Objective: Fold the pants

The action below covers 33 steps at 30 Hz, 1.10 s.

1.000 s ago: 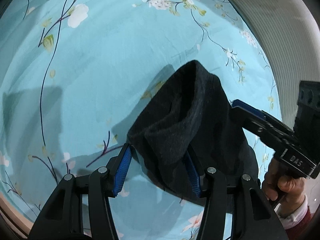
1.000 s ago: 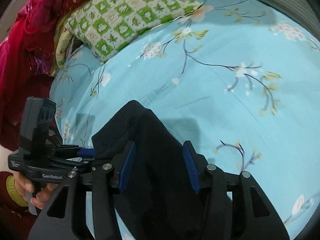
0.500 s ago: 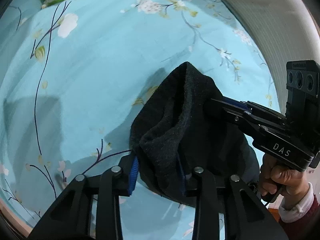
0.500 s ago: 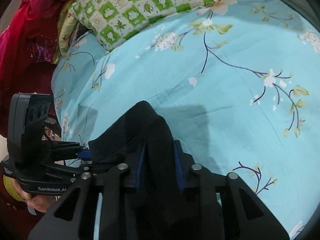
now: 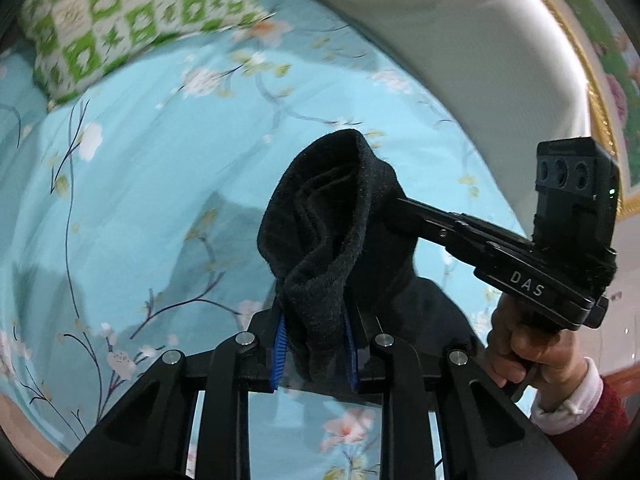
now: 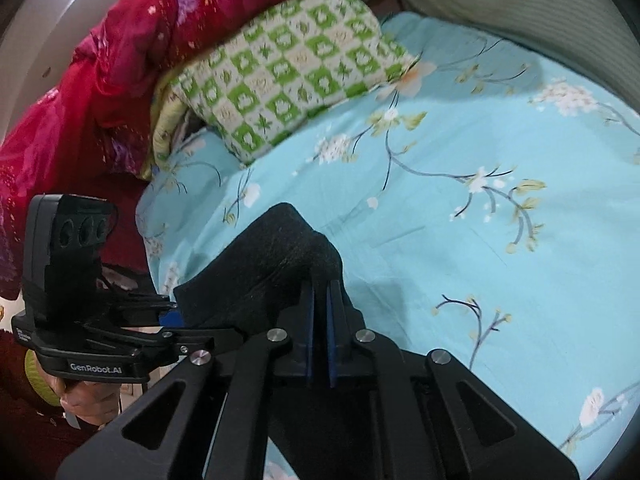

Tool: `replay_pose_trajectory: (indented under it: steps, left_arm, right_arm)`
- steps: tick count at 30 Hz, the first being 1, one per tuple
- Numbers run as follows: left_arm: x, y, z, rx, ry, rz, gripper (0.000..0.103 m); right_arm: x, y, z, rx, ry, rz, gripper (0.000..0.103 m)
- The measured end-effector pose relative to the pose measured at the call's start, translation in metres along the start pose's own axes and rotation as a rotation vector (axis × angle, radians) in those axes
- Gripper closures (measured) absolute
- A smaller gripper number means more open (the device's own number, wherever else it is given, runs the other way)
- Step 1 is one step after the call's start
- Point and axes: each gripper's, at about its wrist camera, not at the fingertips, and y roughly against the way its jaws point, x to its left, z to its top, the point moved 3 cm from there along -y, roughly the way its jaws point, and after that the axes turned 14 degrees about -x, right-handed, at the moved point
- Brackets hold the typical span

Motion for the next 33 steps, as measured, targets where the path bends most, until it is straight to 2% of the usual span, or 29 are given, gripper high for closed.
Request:
replay_pose_trajectory:
  steps: [5, 10, 16, 24, 33]
  left_arm:
    - [-0.044, 0.014, 0.004, -0.028, -0.063, -0.084, 0.08]
    - [-0.098, 0.027, -0.004, -0.03, -0.149, -0.186, 0.081]
    - [-0.169, 0.022, -0.039, 0.029, -0.279, -0.283, 0.081]
    - [-0.234, -0.001, -0.088, 0.123, -0.41, -0.332, 0.081]
    - [-0.277, -0.041, -0.139, 0.196, -0.511, -0.316, 0.081]
  right_arm:
    - [-0.004, 0.042, -0.001, -0.094, -0.075, -0.006, 0.097]
    - [-0.018, 0.104, -0.016, -0.222, -0.176, -0.026, 0.097]
    - [-0.037, 0.167, -0.049, -0.324, -0.264, -0.09, 0.097]
    - [-0.07, 0.227, -0.105, -0.414, -0.387, -0.17, 0.097]
    - [-0.108, 0.262, -0.157, -0.459, -0.485, -0.211, 0.098]
